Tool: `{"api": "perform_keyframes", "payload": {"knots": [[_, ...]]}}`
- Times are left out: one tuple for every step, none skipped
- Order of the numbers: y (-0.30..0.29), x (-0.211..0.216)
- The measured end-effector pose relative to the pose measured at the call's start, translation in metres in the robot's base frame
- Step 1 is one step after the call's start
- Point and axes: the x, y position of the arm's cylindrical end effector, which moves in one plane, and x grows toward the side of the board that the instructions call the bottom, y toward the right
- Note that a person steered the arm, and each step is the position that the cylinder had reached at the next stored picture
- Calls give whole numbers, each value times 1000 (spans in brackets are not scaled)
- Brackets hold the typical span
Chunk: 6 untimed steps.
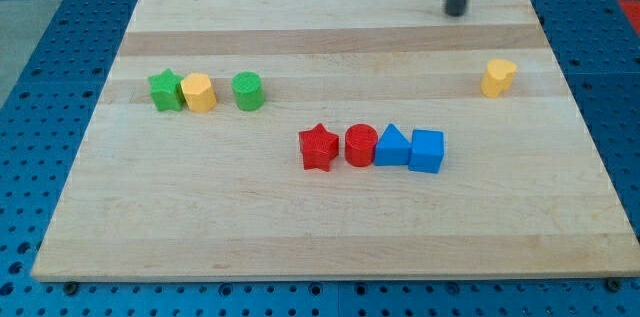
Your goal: Push the heart towards the cube
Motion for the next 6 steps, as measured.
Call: {"api": "perform_keyframes", "payload": {"knots": [[52, 46], [30, 102], [-41, 135], [-120, 148], [-113, 116], [-63, 97]]}}
